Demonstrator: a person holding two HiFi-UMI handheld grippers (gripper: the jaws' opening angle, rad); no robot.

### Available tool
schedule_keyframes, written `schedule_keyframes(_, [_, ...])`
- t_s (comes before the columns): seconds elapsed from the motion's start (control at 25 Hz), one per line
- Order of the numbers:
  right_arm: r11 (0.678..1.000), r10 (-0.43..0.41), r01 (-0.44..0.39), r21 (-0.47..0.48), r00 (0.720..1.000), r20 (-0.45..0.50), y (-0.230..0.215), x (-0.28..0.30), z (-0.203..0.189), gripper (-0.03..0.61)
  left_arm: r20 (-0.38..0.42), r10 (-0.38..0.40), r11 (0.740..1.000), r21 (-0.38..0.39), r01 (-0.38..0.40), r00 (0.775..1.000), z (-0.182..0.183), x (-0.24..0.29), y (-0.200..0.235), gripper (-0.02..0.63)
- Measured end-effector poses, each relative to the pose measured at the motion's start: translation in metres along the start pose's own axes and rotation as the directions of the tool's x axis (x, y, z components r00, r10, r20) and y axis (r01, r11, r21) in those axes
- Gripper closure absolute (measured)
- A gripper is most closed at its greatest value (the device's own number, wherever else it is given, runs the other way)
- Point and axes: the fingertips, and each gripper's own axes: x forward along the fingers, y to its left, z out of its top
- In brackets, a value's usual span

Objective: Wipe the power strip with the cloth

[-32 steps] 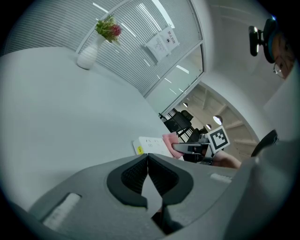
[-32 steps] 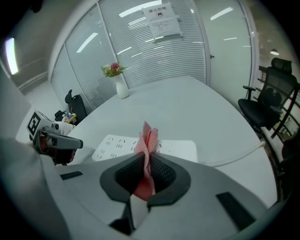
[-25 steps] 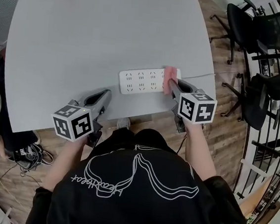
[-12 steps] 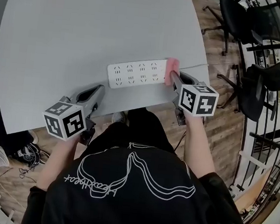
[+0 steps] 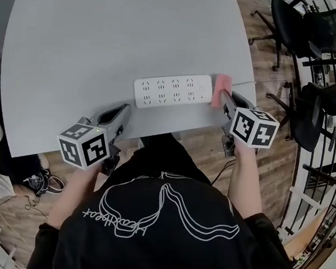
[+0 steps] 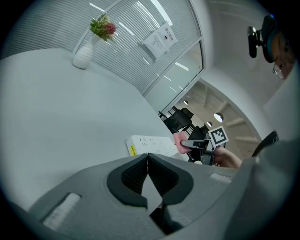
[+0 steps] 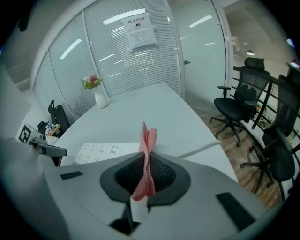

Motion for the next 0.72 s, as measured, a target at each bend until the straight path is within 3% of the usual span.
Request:
schedule_keyframes(0.28, [0.999, 0.035, -0.033, -0.039, 0.998, 0.055, 0.011, -0.01, 0.029, 0.54, 0.005, 0.002, 1.0, 0.025, -0.003, 1.0, 0.01, 0.009, -0.003, 0.6])
schedule_keyframes(0.52, [0.986, 0.141, -0.133, -0.102, 0.987, 0.074, 0.055, -0.008, 0.045, 0.54, 0.028, 0.024, 0.999, 0.029, -0.025, 0.999, 0.022, -0.002, -0.008, 0.6])
schedule_keyframes(0.72, [0.957, 0.244, -0.234, -0.172, 0.969, 0.044, 0.103, 0.008, 0.042, 0.54, 0.061, 0.038, 0.999, 0.001, -0.038, 0.997, 0.024, -0.014, -0.007, 0.6])
